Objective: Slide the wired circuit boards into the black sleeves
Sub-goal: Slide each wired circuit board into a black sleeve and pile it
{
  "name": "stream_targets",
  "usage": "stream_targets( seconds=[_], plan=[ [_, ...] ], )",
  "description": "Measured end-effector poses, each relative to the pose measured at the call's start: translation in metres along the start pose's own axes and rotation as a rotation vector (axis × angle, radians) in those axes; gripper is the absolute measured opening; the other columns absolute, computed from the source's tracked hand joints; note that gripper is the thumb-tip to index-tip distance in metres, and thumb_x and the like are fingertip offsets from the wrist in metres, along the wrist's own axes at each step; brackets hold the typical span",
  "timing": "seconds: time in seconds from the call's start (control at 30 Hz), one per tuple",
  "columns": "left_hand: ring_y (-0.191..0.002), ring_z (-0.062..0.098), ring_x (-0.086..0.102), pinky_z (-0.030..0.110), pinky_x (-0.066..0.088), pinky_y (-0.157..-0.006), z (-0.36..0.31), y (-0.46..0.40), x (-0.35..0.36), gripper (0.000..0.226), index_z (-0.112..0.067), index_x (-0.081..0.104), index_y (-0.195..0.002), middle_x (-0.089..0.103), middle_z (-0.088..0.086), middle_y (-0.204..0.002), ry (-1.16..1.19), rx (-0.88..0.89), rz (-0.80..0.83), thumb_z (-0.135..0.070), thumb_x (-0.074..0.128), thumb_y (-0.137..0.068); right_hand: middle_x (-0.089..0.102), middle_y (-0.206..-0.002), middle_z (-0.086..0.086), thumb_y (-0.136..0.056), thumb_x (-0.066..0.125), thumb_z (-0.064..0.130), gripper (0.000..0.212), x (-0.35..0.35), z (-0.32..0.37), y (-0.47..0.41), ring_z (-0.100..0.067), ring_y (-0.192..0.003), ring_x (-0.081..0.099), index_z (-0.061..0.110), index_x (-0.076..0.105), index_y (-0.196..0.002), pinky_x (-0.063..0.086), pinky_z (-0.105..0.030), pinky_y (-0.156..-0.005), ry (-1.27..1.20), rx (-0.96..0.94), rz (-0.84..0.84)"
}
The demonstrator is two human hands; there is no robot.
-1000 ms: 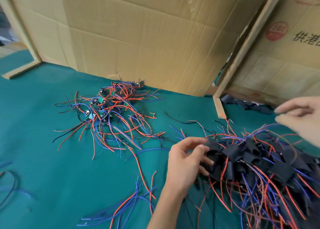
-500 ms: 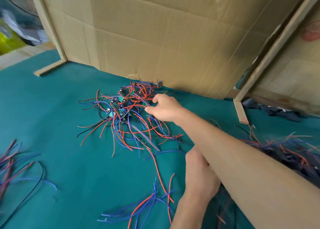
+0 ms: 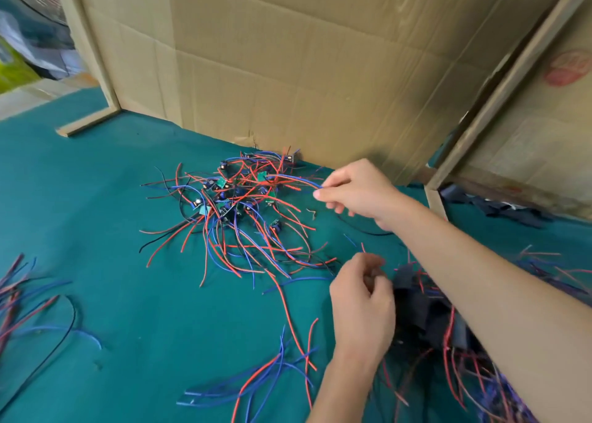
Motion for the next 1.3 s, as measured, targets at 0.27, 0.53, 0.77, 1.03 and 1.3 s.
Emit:
stream_targets(
  seconds=[0.27,0.53,0.77,1.03,1.3],
  plan=[
    [-0.069,0.018,0.070,0.031,0.056,-0.055,-0.006,-0.004,-0.001,0.016,-0.017,0.058,-0.110,0.067,0.011,-0.092,0.283,-0.168,-0.070,-0.006,0.050,-0.101,0.066,-0.054,0.001,-0.086,0.079,0.019,0.015,-0.065,-0.032,0.061,-0.007,-0.045,0.057,0.012,0.077,-0.073,0.039,-0.023,-0.047,-0.165,0.014,-0.185],
    [-0.097,0.023,0.074,0.034,0.060,-0.073,-0.010,-0.004,0.001,0.028,-0.013,0.056,-0.106,0.068,0.009,-0.120,0.481,-0.266,-0.018,-0.033,0.037,-0.109,0.064,-0.065,0.006,-0.087,0.045,0.058,0.042,-0.059,-0.046,0.153,-0.009,-0.065,0.059,0.032,0.076,-0.093,0.050,-0.038,-0.066,0.604,-0.283,-0.088],
    [-0.066,0.021,0.072,0.024,0.053,-0.054,-0.010,-0.011,-0.002,0.025,-0.010,0.044,-0.099,0.075,0.016,-0.081,0.580,-0.305,-0.052,-0.032,0.038,-0.108,0.064,-0.077,0.015,-0.097,0.041,0.045,0.040,-0.046,-0.048,0.186,-0.012,-0.077,0.059,0.028,0.072,-0.077,0.051,-0.031,-0.070,0.908,-0.537,0.007],
    [-0.063,0.032,0.072,0.030,0.056,-0.053,-0.010,-0.007,0.001,0.021,-0.011,0.045,-0.097,0.072,0.024,-0.079,0.465,-0.225,0.028,-0.025,0.036,-0.109,0.074,-0.095,0.023,-0.075,0.072,0.065,0.046,-0.089,-0.044,0.151,0.007,-0.082,0.066,0.042,0.071,-0.115,0.050,-0.011,-0.073,0.394,-0.147,0.474],
    [-0.035,0.020,0.047,0.019,0.034,-0.037,-0.006,0.002,0.004,0.031,-0.028,0.054,-0.075,0.056,0.007,-0.048,0.044,-0.048,0.030,-0.029,0.047,-0.105,0.070,-0.113,-0.013,-0.090,0.072,0.007,0.018,-0.161,-0.129,0.000,-0.027,-0.103,0.064,0.009,0.073,-0.108,0.060,-0.045,-0.080,0.376,0.310,-0.084]
  ],
)
Point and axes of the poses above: each hand's wrist, its own y-axis away from the middle knuckle, its own x-axis out of the palm, z = x × y, the point moved 1 cm from there along -y, towards the middle knuckle
